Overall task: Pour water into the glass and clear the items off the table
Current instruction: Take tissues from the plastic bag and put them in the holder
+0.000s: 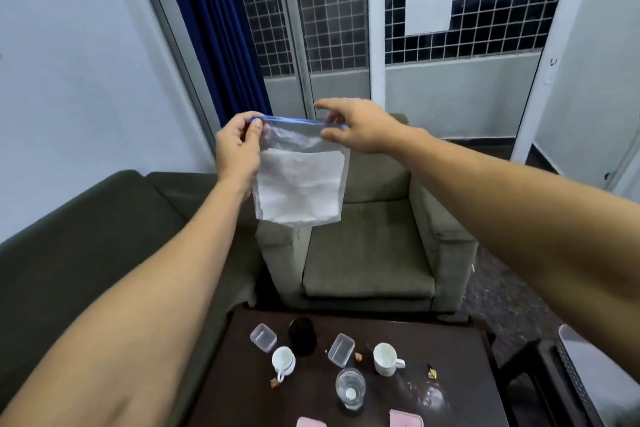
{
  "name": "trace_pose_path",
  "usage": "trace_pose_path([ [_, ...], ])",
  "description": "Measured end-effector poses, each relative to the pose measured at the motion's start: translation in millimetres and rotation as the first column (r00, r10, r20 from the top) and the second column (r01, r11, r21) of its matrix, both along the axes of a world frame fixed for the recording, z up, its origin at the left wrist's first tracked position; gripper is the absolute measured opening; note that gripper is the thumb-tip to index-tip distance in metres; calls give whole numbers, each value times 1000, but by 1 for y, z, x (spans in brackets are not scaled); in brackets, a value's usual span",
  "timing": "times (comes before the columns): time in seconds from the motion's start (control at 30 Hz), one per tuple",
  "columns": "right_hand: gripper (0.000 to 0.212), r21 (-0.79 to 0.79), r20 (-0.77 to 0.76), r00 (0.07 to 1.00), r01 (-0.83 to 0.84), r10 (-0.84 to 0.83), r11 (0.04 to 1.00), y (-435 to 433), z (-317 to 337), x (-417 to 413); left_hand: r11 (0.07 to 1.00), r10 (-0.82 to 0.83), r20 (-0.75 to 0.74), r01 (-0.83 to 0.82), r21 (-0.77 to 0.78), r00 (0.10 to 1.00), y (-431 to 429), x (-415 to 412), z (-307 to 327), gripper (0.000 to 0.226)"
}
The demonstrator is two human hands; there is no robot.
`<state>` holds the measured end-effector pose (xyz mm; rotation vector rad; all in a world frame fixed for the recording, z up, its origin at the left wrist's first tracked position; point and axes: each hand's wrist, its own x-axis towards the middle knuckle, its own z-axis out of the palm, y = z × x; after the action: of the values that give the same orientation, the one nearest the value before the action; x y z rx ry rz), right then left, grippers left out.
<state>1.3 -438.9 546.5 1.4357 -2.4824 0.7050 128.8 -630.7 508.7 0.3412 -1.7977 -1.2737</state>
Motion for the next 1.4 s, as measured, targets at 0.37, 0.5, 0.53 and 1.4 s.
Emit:
trace_pose_path([
  [0.37, 9, 119, 294, 920, 234, -260, 965, -48, -43, 27, 965, 261, 366, -231, -125, 893, -18, -18, -36, 42],
  [0.5, 16, 129, 418, 809, 398, -414, 908, -72, -74, 37, 985, -42, 623, -73, 158, 781, -13, -16, -53, 65],
  [0.53, 19, 124, 449, 781, 426, -434, 896, -78, -82, 40, 958, -217, 640, 34, 286, 737, -13, -13, -57, 61],
  [1.4, 23, 179, 610, 613, 510, -502, 841, -130, -167, 74, 867, 191, 713, 224, -444, 674, -37, 9, -170, 31],
])
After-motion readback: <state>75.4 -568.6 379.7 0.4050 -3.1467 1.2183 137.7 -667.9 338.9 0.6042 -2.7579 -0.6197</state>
